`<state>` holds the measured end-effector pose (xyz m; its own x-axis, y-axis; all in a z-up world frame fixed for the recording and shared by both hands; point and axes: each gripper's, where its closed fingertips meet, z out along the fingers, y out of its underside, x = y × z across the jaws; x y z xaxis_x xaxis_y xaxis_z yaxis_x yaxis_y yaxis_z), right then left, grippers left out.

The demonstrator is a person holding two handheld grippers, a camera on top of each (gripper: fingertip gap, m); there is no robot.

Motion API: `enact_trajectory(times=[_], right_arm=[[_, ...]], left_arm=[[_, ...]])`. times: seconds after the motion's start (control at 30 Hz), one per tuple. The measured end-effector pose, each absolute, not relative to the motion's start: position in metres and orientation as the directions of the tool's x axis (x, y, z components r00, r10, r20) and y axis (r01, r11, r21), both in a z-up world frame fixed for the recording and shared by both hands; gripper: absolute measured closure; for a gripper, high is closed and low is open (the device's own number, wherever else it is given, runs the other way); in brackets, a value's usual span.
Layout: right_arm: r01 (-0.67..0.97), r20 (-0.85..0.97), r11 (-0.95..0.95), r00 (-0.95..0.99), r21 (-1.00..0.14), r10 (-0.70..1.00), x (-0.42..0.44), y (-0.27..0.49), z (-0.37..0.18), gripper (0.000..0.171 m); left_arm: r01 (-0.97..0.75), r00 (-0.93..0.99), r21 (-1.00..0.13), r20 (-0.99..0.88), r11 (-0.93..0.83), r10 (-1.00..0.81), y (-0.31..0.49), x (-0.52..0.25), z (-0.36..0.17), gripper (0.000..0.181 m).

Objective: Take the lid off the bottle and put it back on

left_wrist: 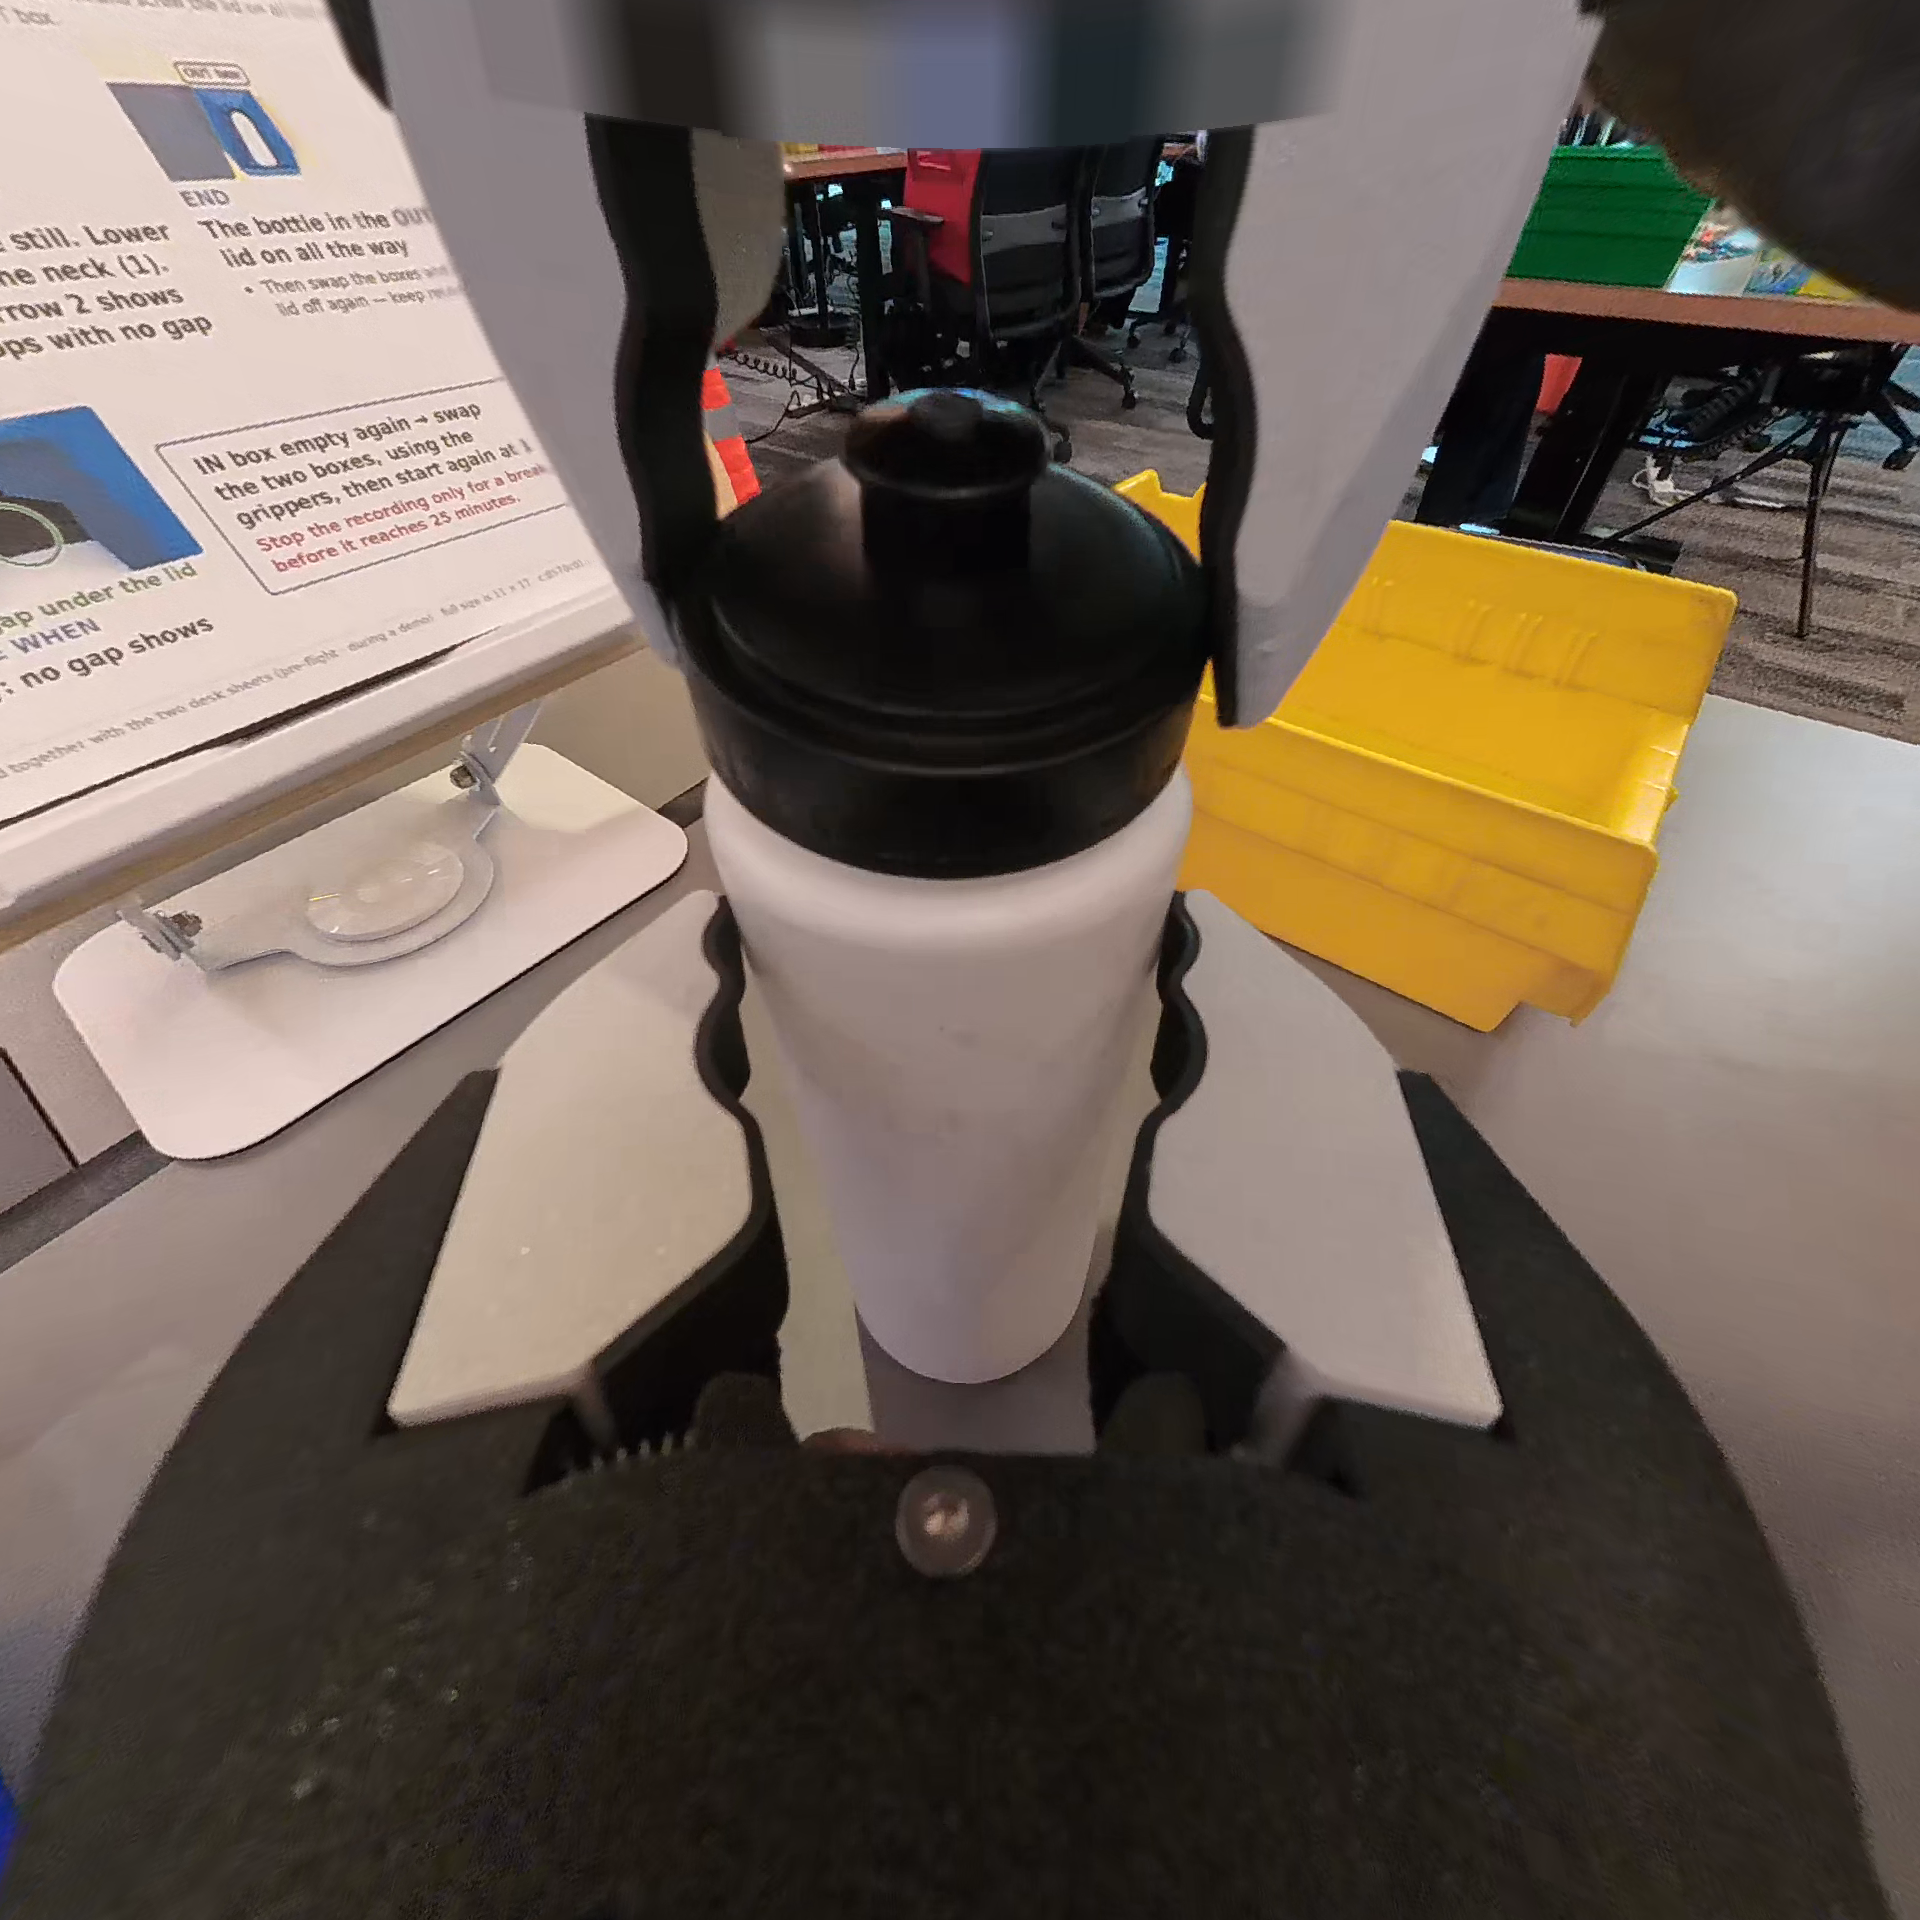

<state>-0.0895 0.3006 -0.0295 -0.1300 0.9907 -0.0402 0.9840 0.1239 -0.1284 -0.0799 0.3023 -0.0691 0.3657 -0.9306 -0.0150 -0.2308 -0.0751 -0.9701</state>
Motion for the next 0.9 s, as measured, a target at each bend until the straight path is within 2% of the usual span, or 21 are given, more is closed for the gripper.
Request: enact_trajectory(times=[0.23, 0.4, 0.5, 0.6, 0.8, 0.9], right_arm=[[0.979, -0.014, -0.148, 0.148, -0.141, 0.989, -0.0856, 0.2959, -0.0304, 0.099], [0.930, -0.017, -0.308, 0.311, -0.200, 0.950, -0.0876, 0.2969, -0.0303, 0.099], [0.943, -0.013, -0.255, 0.258, -0.213, 0.966, -0.0856, 0.2966, -0.0300, 0.099], [0.967, -0.025, -0.200, 0.199, -0.160, 0.980, -0.0843, 0.2965, -0.0297, 0.100], [0.990, -0.007, 0.095, -0.096, -0.108, 0.995, -0.0858, 0.2946, -0.0269, 0.100], [0.980, -0.040, 0.124, -0.132, -0.156, 0.990, -0.0872, 0.2948, -0.0266, 0.100]], left_arm=[[-0.225, 0.365, -0.971, -0.008, -0.080, -0.931, 0.2980, -0.0778, -0.0700, 0.106], [-0.223, 0.372, -0.971, -0.007, -0.082, -0.928, 0.2984, -0.0786, -0.0702, 0.106], [-0.228, 0.371, -0.971, -0.021, -0.069, -0.928, 0.2988, -0.0778, -0.0701, 0.106], [-0.230, 0.375, -0.971, -0.029, -0.062, -0.927, 0.2988, -0.0779, -0.0706, 0.106], [-0.232, 0.353, -0.970, -0.023, -0.064, -0.935, 0.2984, -0.0776, -0.0708, 0.106], [-0.233, 0.348, -0.970, -0.021, -0.065, -0.937, 0.2983, -0.0776, -0.0708, 0.106]])
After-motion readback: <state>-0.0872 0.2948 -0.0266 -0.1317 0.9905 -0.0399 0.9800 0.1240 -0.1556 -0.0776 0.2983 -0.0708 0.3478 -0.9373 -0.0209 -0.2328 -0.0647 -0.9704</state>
